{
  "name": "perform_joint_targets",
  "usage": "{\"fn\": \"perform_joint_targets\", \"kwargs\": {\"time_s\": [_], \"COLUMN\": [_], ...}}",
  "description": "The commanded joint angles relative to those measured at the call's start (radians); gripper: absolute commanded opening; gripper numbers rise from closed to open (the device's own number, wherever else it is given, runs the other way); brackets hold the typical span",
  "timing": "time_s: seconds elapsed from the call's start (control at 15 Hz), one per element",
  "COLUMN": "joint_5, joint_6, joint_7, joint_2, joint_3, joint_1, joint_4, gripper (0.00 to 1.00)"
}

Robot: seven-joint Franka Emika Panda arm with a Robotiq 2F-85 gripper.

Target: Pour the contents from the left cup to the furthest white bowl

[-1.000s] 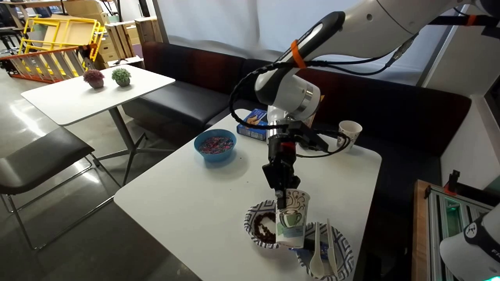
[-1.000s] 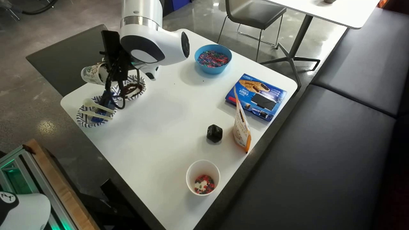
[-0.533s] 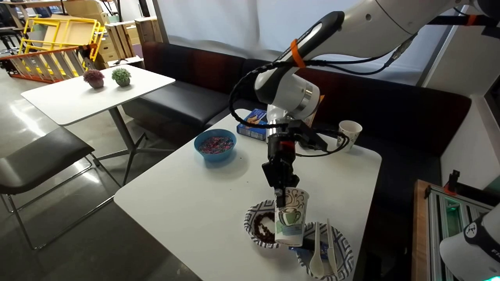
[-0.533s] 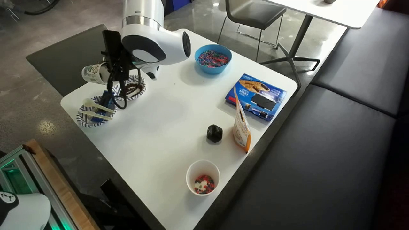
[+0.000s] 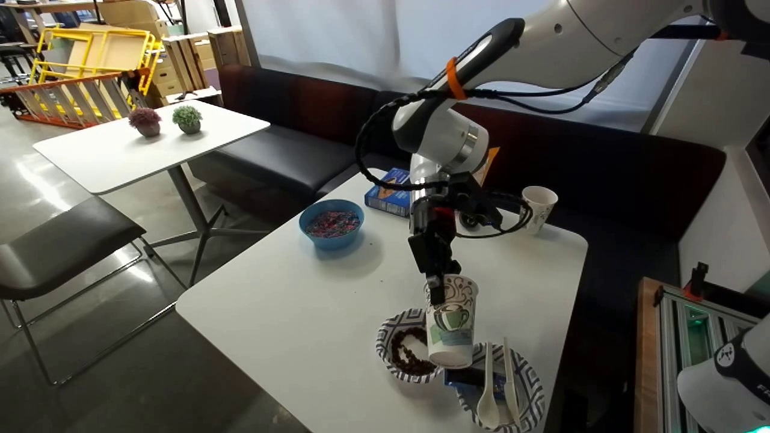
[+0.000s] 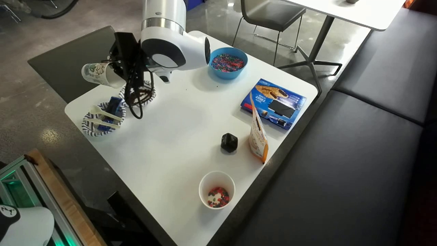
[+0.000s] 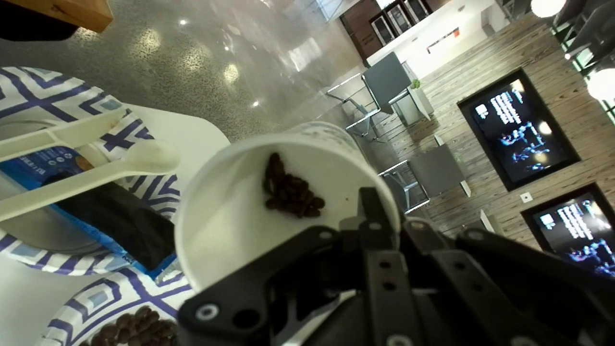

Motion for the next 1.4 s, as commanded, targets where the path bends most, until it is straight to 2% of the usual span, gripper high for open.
{"fn": "perform_joint_targets", "kwargs": {"time_s": [0.0, 0.33, 1.0, 1.33], "joint_5": [0.024, 0.039, 0.114, 0.165], "joint_6": [-0.043, -0.026, -0.055, -0.134], "joint_7": [-0.033, -0.039, -0.110, -0.164], "joint_2": [0.080, 0.151, 0.235, 0.256], "joint_3": [0.015, 0.039, 0.065, 0.065], "joint_1": [-0.007, 0.006, -0.018, -0.051], "joint_4": [0.062, 0.114, 0.209, 0.224], "gripper": [0.00, 0.00, 0.00, 0.00]}}
